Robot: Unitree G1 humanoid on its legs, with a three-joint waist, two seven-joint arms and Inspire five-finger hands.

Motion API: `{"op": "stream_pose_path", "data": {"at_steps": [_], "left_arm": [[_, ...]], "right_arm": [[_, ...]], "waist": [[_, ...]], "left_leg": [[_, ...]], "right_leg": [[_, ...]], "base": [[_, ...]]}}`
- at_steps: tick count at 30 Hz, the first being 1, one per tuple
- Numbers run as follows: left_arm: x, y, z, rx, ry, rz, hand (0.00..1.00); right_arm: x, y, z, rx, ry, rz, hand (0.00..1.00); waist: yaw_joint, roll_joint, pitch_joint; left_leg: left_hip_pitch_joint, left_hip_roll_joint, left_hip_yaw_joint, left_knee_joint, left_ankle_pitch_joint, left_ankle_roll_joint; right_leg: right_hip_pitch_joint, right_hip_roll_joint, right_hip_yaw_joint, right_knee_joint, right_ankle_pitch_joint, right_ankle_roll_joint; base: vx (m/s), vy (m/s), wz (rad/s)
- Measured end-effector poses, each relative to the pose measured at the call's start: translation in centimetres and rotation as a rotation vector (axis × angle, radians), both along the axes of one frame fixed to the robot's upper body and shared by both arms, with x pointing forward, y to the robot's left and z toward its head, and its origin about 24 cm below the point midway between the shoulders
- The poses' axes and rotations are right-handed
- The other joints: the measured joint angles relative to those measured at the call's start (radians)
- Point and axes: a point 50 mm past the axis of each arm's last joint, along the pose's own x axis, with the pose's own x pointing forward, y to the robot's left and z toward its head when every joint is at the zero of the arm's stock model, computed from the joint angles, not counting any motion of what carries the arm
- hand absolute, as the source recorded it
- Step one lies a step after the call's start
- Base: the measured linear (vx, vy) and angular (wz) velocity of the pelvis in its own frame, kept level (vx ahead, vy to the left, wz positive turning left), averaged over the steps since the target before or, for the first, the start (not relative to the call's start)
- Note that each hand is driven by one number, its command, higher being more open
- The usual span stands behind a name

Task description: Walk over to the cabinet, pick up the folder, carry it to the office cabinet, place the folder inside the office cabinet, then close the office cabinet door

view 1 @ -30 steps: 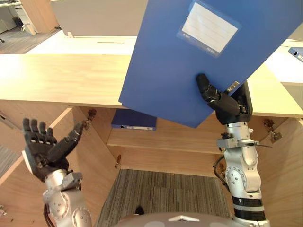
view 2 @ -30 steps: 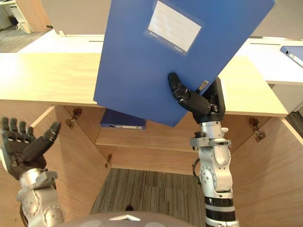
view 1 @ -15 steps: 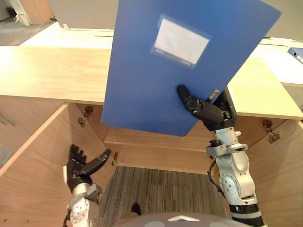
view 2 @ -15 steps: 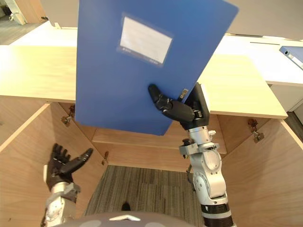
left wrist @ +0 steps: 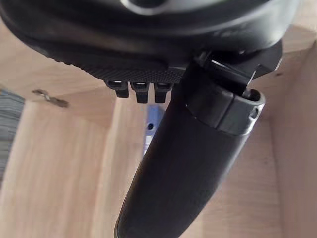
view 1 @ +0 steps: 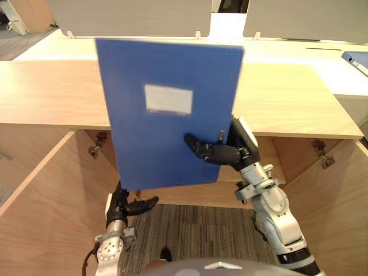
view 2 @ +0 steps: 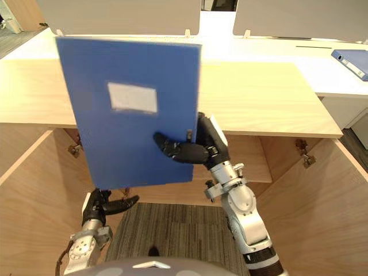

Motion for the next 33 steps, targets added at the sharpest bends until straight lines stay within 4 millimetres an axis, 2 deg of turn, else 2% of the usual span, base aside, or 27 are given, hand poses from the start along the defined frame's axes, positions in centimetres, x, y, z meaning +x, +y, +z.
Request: {"op": "stream_pose_path", "data": {"at_steps": [4,10,12,15,17,18,19,21,25,26,27,28,30,31,32,33], "left_arm": [[-1.4,-0.3,-2.5,0.041,0.165,-0.108,1.00],[-3.8,0.5,-5.1,0.061,0.357,-0.123,1.00],[-4.6,0.9,-5.6,0.071,0.406,-0.121,1.00],[-4.4,1.1,-5.8,0.084,0.425,-0.125,1.00],[-3.0,1.1,-5.6,0.087,0.401,-0.131,1.00],[-0.9,0.9,-5.1,0.094,0.355,-0.145,1.00],[0.0,0.7,-4.8,0.099,0.335,-0.152,1.00],[3.0,0.1,-3.7,0.111,0.257,-0.179,1.00],[5.5,0.0,-2.4,0.097,0.172,-0.158,1.00],[6.3,0.1,-1.7,0.087,0.132,-0.139,1.00],[6.5,0.1,-1.6,0.087,0.124,-0.138,1.00],[6.9,0.1,-1.1,0.087,0.091,-0.131,1.00],[7.7,0.1,-0.3,0.085,0.045,-0.120,1.00],[8.4,0.1,0.6,0.078,0.000,-0.104,1.00],[9.0,0.0,1.8,0.085,-0.050,-0.103,1.00],[9.3,-0.4,3.9,0.095,-0.153,-0.114,1.00]], "right_arm": [[-0.4,0.9,-1.9,-0.167,0.034,0.045,0.00],[-0.6,1.3,-5.4,-0.347,0.127,0.062,0.00],[-0.6,1.6,-6.5,-0.446,0.133,0.099,0.00],[-0.2,2.4,-6.4,-0.545,0.082,0.148,0.00],[0.6,2.8,-5.7,-0.589,0.027,0.154,0.00],[1.8,3.2,-4.9,-0.625,-0.029,0.147,0.00],[2.3,3.3,-4.5,-0.641,-0.051,0.142,0.00],[3.8,3.5,-3.3,-0.703,-0.134,0.102,0.00],[4.4,3.2,-2.9,-0.726,-0.159,0.063,0.00],[4.5,3.0,-2.8,-0.731,-0.160,0.052,0.00],[4.5,3.0,-2.8,-0.731,-0.161,0.052,0.00],[4.7,2.8,-2.3,-0.709,-0.171,0.025,0.00],[4.8,2.7,-1.2,-0.682,-0.205,-0.012,0.00],[4.7,2.6,-0.1,-0.652,-0.237,-0.035,0.00],[4.5,2.6,1.0,-0.616,-0.273,-0.054,0.00],[3.9,2.2,2.7,-0.547,-0.322,-0.098,0.00]], "waist": [[0.001,-0.002,-0.001],[0.002,0.000,0.002],[0.005,0.009,0.026],[0.018,0.020,0.070],[0.017,0.020,0.121],[0.021,0.023,0.173],[0.024,0.025,0.194],[0.029,0.035,0.271],[0.027,0.045,0.338],[0.029,0.051,0.365],[0.029,0.052,0.367],[0.031,0.058,0.373],[0.035,0.057,0.382],[0.038,0.058,0.390],[0.040,0.056,0.399],[0.042,0.052,0.411]], "left_leg": [[-0.002,0.003,0.008,0.000,-0.002,-0.002],[-0.018,0.007,0.016,0.000,-0.003,-0.004],[-0.031,0.011,0.030,0.001,-0.003,-0.004],[-0.073,0.021,0.058,0.006,0.001,0.001],[-0.139,0.029,0.057,0.055,-0.005,0.001],[-0.216,0.042,0.055,0.130,-0.024,0.004],[-0.248,0.048,0.055,0.161,-0.032,0.007],[-0.357,0.066,0.048,0.278,-0.065,0.016],[-0.509,0.075,0.029,0.421,-0.104,0.027],[-0.565,0.079,0.025,0.478,-0.127,0.022],[-0.578,0.082,0.025,0.490,-0.130,0.022],[-0.633,0.091,0.022,0.531,-0.140,0.026],[-0.700,0.101,0.023,0.580,-0.150,0.025],[-0.754,0.113,0.021,0.619,-0.160,0.028],[-0.794,0.120,0.019,0.645,-0.165,0.028],[-0.854,0.122,0.010,0.677,-0.169,0.029]], "right_leg": [[-0.006,0.001,0.012,-0.003,0.000,0.000],[-0.020,0.005,0.020,-0.009,0.007,-0.001],[-0.043,0.008,0.036,-0.004,0.013,-0.002],[-0.104,0.016,0.067,0.007,0.029,-0.004],[-0.163,0.018,0.068,0.041,0.031,-0.005],[-0.229,0.021,0.071,0.086,0.030,-0.006],[-0.253,0.023,0.072,0.108,0.030,-0.007],[-0.354,0.026,0.074,0.202,0.009,-0.010],[-0.514,0.016,0.073,0.369,-0.048,-0.008],[-0.576,0.013,0.075,0.434,-0.072,-0.009],[-0.587,0.012,0.075,0.447,-0.076,-0.009],[-0.644,0.013,0.076,0.491,-0.087,-0.010],[-0.718,0.014,0.085,0.548,-0.101,-0.009],[-0.770,0.014,0.086,0.583,-0.113,-0.020],[-0.810,0.016,0.085,0.613,-0.119,-0.021],[-0.869,0.014,0.080,0.654,-0.129,-0.018]], "base": [[0.00,0.006,-0.07],[0.00,0.001,-0.04],[-0.02,0.012,-0.18],[-0.06,0.017,-0.31],[-0.12,0.001,-0.02],[-0.16,0.008,-0.02],[-0.21,0.016,-0.07],[-0.17,0.023,-0.05],[-0.17,0.008,0.09],[-0.14,-0.002,0.05],[-0.18,-0.015,0.03],[-0.13,-0.016,-0.03],[-0.17,-0.005,-0.06],[-0.14,0.010,-0.06],[-0.17,-0.003,0.01],[-0.11,-0.022,0.10]]}}
